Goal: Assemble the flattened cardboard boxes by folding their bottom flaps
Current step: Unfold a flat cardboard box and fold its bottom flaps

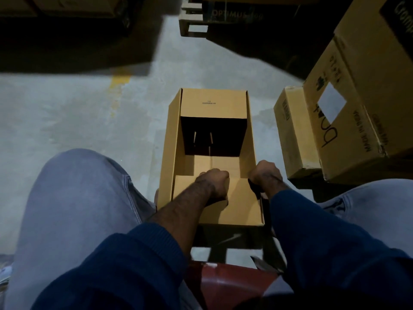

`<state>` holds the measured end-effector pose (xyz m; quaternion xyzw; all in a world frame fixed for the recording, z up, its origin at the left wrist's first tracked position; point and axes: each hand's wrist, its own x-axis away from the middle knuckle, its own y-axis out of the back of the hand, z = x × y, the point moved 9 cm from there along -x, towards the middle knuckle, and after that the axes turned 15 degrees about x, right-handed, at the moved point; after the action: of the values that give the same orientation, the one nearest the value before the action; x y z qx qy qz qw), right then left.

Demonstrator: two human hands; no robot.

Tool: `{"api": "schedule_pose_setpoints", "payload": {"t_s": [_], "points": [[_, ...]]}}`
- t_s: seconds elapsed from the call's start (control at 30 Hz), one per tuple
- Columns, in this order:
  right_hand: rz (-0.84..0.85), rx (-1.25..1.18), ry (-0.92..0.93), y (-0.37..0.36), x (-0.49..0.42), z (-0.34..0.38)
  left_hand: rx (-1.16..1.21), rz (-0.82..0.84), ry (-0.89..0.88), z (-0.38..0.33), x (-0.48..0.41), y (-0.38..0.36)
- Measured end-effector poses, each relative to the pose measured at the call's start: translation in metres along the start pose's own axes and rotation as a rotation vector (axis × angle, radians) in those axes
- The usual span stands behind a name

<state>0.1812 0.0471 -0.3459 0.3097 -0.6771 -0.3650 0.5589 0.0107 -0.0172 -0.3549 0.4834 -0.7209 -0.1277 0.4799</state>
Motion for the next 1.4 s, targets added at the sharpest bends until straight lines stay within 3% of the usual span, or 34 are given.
{"api": "schedule_pose_setpoints", "payload": {"t_s": [0.27, 0.43, 0.67, 0.87, 0.97, 1.1, 1.23, 1.4], "points": [[0.002, -0.034, 0.066, 0.054, 0.003, 0.012, 0.057, -0.071, 0.017, -0.006, 0.013, 0.032], [0.306, -0.238, 0.32, 0.06, 0.031, 0.037, 0.037, -0.1, 0.002, -0.014, 0.029, 0.053], [0.363, 0.116, 0.439, 0.056, 0.087, 0.041, 0.167, -0.103, -0.059, -0.01, 0.062, 0.068], [0.302, 0.247, 0.495, 0.046, 0.096, 0.052, 0.239, -0.067, -0.054, -0.003, 0.082, 0.072], [0.346, 0.283, 0.557, 0.042, 0.11, 0.053, 0.28, 0.022, -0.007, 0.003, 0.086, 0.068], [0.528, 0.338, 0.614, 0.025, 0.131, 0.053, 0.236, 0.259, 0.032, 0.002, 0.093, 0.054], [0.554, 0.346, 0.55, 0.014, 0.136, 0.053, 0.135, 0.475, 0.153, 0.013, 0.099, 0.027], [0.534, 0.283, 0.501, 0.007, 0.132, 0.058, -0.011, 0.227, 0.045, 0.011, 0.087, 0.035]]}}
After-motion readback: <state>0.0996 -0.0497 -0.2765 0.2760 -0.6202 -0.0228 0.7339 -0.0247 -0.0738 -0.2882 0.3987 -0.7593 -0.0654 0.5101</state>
